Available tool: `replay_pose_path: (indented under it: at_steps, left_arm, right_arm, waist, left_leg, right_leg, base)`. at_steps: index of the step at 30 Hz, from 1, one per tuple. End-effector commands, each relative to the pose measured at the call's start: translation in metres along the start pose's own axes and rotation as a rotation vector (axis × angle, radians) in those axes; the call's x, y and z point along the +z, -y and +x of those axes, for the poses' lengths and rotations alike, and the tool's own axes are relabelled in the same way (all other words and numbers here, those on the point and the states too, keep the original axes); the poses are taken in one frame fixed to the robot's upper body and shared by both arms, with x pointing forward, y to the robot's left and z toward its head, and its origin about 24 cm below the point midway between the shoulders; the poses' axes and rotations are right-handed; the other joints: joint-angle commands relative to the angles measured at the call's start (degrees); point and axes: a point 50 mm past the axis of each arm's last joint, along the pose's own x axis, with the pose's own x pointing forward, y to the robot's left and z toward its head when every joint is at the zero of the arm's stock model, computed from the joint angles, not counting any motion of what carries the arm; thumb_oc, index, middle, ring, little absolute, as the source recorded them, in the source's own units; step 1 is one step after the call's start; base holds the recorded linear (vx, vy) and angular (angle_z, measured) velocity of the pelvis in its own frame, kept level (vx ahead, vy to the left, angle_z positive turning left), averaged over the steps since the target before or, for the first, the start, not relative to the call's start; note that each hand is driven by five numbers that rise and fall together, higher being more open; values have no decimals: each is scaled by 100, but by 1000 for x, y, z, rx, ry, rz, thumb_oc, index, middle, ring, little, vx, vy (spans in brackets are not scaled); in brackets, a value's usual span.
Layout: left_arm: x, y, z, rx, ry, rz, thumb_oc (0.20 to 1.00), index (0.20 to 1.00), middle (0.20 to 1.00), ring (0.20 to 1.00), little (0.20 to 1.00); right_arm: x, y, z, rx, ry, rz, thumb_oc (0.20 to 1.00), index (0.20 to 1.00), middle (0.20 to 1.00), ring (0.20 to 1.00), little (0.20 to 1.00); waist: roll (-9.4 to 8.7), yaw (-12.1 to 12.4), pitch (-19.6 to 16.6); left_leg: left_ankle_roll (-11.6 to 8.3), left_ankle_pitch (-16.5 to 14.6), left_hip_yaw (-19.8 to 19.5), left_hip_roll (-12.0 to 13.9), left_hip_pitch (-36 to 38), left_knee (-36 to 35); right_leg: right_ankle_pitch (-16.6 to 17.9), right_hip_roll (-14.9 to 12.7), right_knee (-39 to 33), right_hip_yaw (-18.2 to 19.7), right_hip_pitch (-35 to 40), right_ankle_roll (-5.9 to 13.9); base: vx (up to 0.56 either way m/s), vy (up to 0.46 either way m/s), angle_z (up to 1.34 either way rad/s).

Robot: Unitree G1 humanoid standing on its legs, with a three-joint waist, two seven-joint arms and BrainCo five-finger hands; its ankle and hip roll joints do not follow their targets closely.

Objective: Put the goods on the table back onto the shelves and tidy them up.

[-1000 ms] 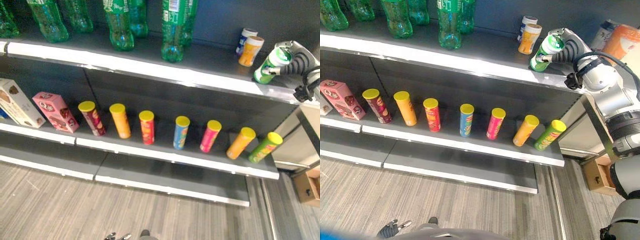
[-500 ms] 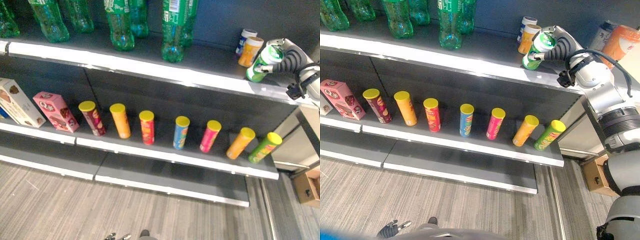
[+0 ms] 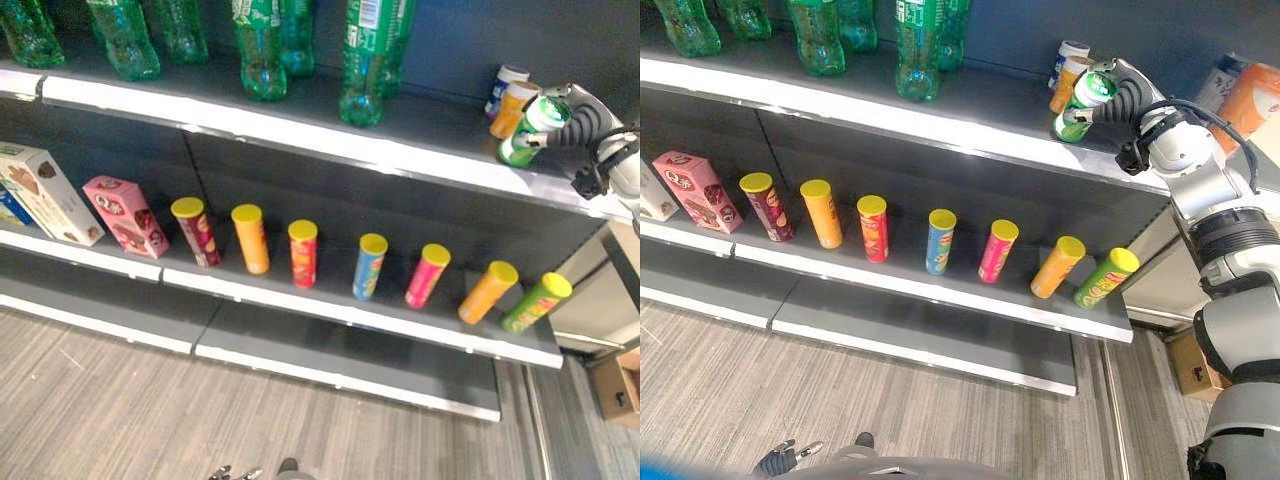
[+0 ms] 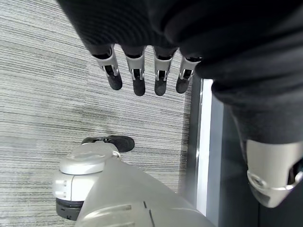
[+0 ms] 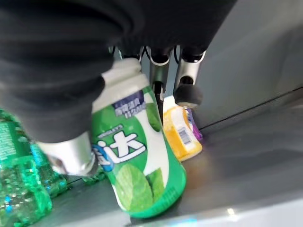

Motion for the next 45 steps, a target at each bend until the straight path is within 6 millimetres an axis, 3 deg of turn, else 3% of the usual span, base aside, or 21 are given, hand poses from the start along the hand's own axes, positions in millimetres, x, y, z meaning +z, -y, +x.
replay_pose_path:
  at_steps: [1,6,7,12,35,36,37,38,39,45]
  left_arm:
    - [23,-11,6,19,48,24,1000,1000,1000,1000,1000]
    - [25,-11,7,18,54,26,1000,1000,1000,1000,1000]
    - [34,-5,9,16,89,63,1000,1000,1000,1000,1000]
    - [20,-9,7,4,32,50,1000,1000,1000,1000,1000]
    - [19,-14,6,4,33,59,1000,1000,1000,1000,1000]
    - [20,-14,6,4,33,56,1000,1000,1000,1000,1000]
    - [20,-14,6,4,32,56,1000,1000,1000,1000,1000]
    - [20,-14,6,5,32,54,1000,1000,1000,1000,1000]
    - [20,-14,6,6,32,53,1000,1000,1000,1000,1000]
    - [20,-16,6,10,34,50,1000,1000,1000,1000,1000]
  right_arm:
    - [35,39,12,-127,90,-41,200,200,200,200,200]
    - [33,33,14,-98,78,-42,200,200,200,200,200]
    - [31,24,15,-75,77,-22,200,200,200,200,200]
    - [32,37,11,-67,67,-49,200,200,200,200,200]
    - [18,33,7,-6,-3,-127,200,200,200,200,200]
    - [17,33,7,-7,-6,-131,307,307,307,307,307]
    - [17,32,7,-6,-6,-133,696,696,696,696,696]
    - [16,32,7,-6,-10,-133,940,940,940,940,940]
    - [16,31,7,-5,-12,-135,1000,1000,1000,1000,1000]
    - [16,31,7,-8,-12,-132,1000,1000,1000,1000,1000]
  waist:
    - [-49,149,68]
    - [-52,151,74]
    - [-68,111,70]
    - [-109,152,85]
    - [-139,157,135]
    - [-141,159,138]
    - [-142,157,141]
    - [-140,154,143]
    - [-141,151,143]
    - [-133,130,154]
  left_leg:
    - [-337,-293,547,304,252,17]
    - [-336,-288,543,292,248,17]
    - [-339,-299,551,295,257,17]
    - [-347,-286,530,300,224,17]
    - [-344,-282,482,293,186,17]
    - [-346,-278,480,295,177,17]
    - [-345,-279,480,294,178,17]
    - [-344,-278,483,293,178,17]
    - [-345,-278,480,295,176,17]
    - [-344,-283,487,295,186,17]
  right_leg:
    - [-455,37,96,-411,220,-67]
    - [-453,37,95,-417,218,-68]
    - [-448,34,95,-410,215,-68]
    - [-445,30,97,-431,197,-65]
    - [-448,27,101,-451,178,-63]
    - [-449,27,97,-447,177,-62]
    - [-450,27,98,-446,179,-63]
    - [-451,27,101,-448,178,-64]
    - [-456,29,99,-450,183,-67]
    - [-459,32,101,-444,191,-72]
  base:
    - [-2,3,4]
    - [0,0,0]
    - [0,0,0]
    - [0,0,0]
    - [0,0,0]
    - [0,0,0]
    - [0,0,0]
    - [0,0,0]
    - [0,0,0]
    - [0,0,0]
